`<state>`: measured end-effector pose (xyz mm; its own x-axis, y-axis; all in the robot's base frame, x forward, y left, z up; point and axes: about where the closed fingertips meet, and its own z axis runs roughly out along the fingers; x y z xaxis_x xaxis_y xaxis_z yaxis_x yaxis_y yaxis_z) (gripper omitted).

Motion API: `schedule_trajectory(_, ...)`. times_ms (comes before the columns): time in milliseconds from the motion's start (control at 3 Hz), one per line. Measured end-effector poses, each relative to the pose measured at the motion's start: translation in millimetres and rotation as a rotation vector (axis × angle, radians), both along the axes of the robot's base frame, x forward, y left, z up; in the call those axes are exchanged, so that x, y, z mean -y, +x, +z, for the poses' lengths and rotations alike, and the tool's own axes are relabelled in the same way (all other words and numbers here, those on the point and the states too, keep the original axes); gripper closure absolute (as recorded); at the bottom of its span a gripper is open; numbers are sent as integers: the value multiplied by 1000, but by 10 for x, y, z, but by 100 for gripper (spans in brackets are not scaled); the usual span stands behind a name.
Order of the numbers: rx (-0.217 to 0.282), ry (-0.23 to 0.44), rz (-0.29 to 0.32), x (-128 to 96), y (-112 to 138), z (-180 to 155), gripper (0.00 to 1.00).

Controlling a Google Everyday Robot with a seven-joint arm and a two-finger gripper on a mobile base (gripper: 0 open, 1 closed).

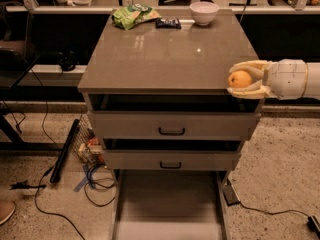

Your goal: Pick orange from bottom drawer and place on counter

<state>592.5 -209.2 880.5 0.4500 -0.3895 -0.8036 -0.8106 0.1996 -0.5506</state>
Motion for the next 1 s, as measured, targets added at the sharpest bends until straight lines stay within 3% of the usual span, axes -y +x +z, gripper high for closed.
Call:
schedule_trajectory(333,8,19,4,-36,79,59,100)
schedule_trajectory(667,-23,57,6,-94,452,206,100)
schedule_trajectory(1000,-52,96,-54,-74,770,340,100)
